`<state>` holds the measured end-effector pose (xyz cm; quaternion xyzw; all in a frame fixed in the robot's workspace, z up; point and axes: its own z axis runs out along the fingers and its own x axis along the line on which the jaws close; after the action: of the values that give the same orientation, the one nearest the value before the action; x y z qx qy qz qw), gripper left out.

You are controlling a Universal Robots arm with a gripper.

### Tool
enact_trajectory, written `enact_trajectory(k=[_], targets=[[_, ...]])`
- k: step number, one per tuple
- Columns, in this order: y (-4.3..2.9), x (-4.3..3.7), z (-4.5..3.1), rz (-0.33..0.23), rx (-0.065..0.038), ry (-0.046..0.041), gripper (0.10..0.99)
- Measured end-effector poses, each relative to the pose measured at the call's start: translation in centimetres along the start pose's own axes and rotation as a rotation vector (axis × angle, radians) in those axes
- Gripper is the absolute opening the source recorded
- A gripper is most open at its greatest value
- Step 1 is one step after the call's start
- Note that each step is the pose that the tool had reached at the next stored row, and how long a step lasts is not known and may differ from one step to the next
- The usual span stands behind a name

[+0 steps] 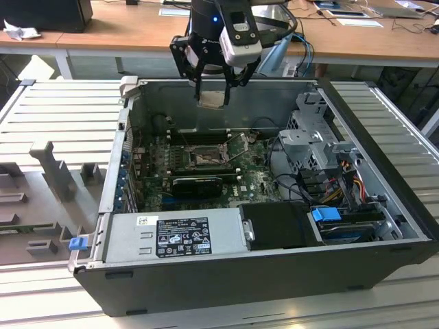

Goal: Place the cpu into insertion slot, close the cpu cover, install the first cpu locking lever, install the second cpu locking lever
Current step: 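Place the cpu into insertion slot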

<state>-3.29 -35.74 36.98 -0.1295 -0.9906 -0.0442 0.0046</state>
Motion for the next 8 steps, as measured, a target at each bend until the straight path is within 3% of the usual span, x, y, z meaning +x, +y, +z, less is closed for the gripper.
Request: enact_trajectory(k=[8], targets=[[0.00,0.00,0.05,0.083,-0.002,-0.0072,0.529]])
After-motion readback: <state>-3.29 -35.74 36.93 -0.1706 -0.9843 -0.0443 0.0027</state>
